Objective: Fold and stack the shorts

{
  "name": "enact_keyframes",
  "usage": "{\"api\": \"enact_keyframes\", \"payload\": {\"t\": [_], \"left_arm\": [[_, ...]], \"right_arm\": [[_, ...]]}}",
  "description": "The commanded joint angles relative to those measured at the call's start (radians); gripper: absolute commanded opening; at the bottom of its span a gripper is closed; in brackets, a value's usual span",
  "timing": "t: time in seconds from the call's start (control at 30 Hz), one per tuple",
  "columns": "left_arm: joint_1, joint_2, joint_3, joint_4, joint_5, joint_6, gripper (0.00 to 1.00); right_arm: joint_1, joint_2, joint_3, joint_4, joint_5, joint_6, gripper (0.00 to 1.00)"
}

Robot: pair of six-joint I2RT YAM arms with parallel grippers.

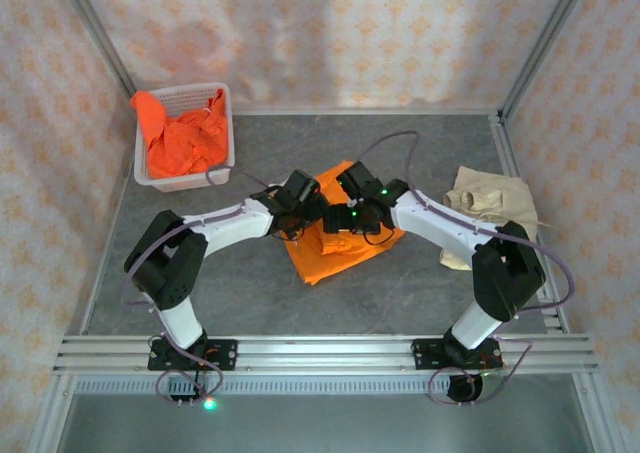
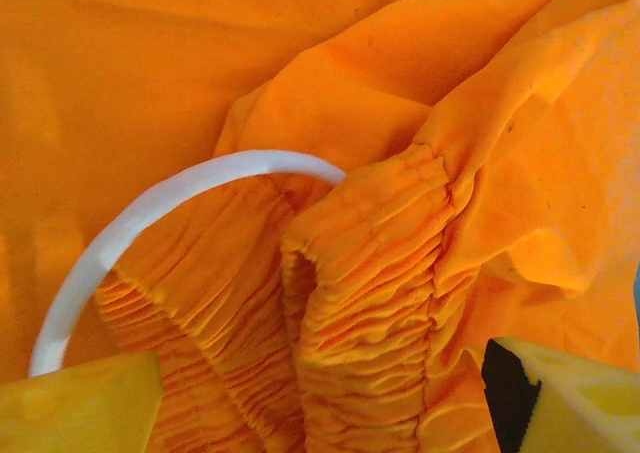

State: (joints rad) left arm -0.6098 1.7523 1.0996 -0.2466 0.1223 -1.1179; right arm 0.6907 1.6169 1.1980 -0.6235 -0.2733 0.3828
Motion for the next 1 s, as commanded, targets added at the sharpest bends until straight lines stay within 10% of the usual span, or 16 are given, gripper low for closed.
{"api": "enact_keyframes", "payload": {"t": [0.0, 0.23, 0.57, 0.97], "left_arm": [[-0.007, 0.043, 0.048, -0.004, -0.038, 0.007, 0.82], [-0.007, 0.13, 0.128, -0.04, -0.06, 0.046, 0.6], [-0.008, 0.091, 0.214, -0.11, -0.051, 0.113, 0.0], [-0.024, 0.054, 0.473, -0.366, -0.017, 0.22, 0.0]], "right_arm": [[-0.014, -0.022, -0.034, 0.017, 0.069, 0.019, 0.79], [-0.037, -0.119, -0.107, 0.041, 0.079, 0.02, 0.82], [-0.078, -0.285, -0.191, 0.013, 0.189, -0.013, 0.87], [-0.156, -0.414, -0.146, -0.093, 0.297, -0.078, 0.9]]}}
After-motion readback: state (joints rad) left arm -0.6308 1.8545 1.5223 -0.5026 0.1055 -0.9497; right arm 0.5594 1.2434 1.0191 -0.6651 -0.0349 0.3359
